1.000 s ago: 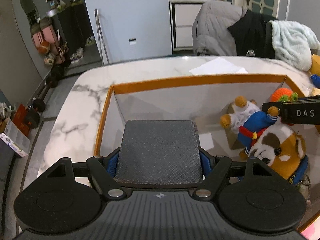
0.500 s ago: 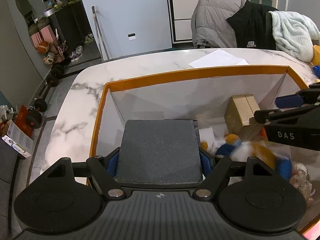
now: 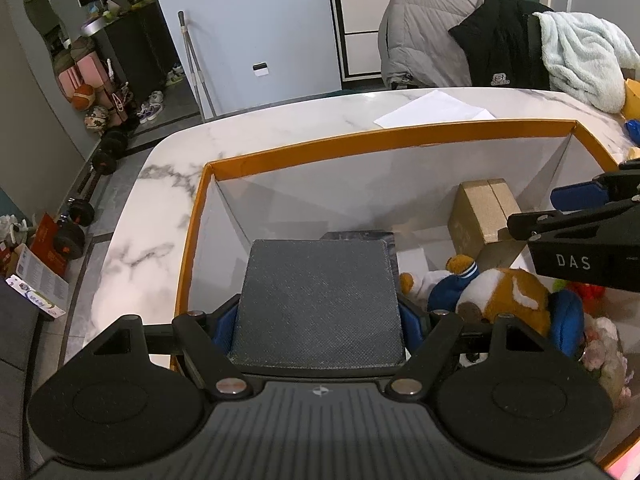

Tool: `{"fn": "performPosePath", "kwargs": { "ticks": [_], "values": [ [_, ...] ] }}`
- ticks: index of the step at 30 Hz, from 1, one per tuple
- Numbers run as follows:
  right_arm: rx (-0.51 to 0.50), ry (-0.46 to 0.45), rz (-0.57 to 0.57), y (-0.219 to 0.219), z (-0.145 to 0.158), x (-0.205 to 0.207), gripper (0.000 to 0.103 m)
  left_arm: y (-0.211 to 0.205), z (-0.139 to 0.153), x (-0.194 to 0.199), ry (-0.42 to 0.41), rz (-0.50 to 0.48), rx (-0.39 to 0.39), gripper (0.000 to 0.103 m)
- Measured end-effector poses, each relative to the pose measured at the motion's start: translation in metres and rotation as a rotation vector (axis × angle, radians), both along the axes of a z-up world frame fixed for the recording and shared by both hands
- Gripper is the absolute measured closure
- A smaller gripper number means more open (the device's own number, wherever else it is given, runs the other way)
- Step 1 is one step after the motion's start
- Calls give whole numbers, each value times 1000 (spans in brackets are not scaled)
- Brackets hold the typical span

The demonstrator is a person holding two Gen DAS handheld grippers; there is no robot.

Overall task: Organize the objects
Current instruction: 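Lower the gray box with the left gripper while the right releases the crocheted orange inside, then open the left gripper and withdraw both grippers from the orange box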

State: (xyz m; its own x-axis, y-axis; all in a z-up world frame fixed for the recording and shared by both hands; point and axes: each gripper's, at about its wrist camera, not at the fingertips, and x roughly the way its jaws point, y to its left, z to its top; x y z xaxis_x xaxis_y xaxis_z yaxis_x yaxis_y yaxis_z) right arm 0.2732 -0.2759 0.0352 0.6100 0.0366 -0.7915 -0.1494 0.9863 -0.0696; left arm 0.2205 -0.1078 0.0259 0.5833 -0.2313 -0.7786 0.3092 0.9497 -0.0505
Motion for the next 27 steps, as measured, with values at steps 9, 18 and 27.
{"fn": "performPosePath", "kwargs": {
  "ticks": [9, 18, 27],
  "values": [
    [-31, -59, -14, 0, 8, -10, 44, 3, 1, -4, 15, -29, -39, 11],
    [-29, -128, -1, -11, 22, -48, 35, 17, 19, -18, -27, -7, -98, 11],
    [21, -232, 15, -16, 44, -107, 26, 32, 43, -56, -130, 8, -116, 11]
  ]
}}
